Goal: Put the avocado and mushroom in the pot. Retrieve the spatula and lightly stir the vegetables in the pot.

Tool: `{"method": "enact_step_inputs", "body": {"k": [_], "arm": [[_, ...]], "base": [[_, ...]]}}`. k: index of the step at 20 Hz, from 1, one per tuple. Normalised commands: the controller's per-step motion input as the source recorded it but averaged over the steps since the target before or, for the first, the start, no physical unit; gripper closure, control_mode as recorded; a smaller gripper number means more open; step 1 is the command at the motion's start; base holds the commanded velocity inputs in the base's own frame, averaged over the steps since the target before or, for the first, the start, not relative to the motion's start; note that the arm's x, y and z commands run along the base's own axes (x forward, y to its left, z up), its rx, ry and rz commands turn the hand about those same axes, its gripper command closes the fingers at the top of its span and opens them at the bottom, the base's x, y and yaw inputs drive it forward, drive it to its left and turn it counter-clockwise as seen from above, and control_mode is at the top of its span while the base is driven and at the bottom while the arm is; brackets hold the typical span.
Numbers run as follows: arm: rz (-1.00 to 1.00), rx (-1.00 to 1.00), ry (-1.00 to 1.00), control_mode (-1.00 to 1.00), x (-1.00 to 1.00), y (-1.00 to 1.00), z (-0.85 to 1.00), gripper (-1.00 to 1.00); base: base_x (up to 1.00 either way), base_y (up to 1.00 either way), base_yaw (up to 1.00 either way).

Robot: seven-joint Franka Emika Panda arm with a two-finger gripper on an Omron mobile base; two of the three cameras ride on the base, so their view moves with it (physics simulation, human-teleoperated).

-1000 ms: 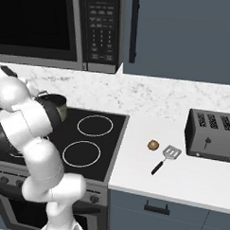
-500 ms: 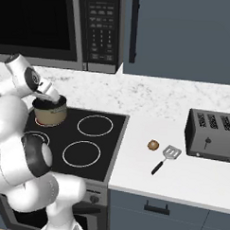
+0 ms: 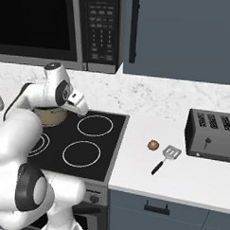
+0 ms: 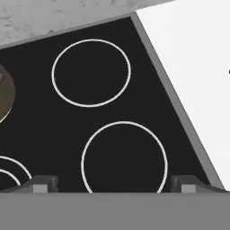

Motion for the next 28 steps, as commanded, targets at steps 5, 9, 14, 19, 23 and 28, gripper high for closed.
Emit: {"method": "enact_step_inputs", "body": {"k": [5, 9, 14, 19, 23, 28], "arm": [[-0.02, 0.08, 0.22, -1.0, 0.0, -1.0, -0.32, -1.0], [-0.06, 0.04, 0.23, -1.0, 0.13, -1.0, -0.41, -1.0], [-0.13, 0.0, 0.23, -1.0, 0.09, -1.0, -0.52, -1.0], [-0.11, 0.0, 0.19, -1.0, 0.0, -1.0, -0.56, -1.0], [-0.09, 0.0, 0.13, -1.0, 0.0, -0.93, -0.48, -1.0], [-0.05, 0.0, 0.06, -1.0, 0.06, -0.67, -0.36, -1.0]], "base": [[0.0, 0.0, 0.0], [0.0, 0.0, 0.0], [0.0, 0.0, 0.0], [0.0, 0.0, 0.0], [0.0, 0.0, 0.0], [0.0, 0.0, 0.0]]}}
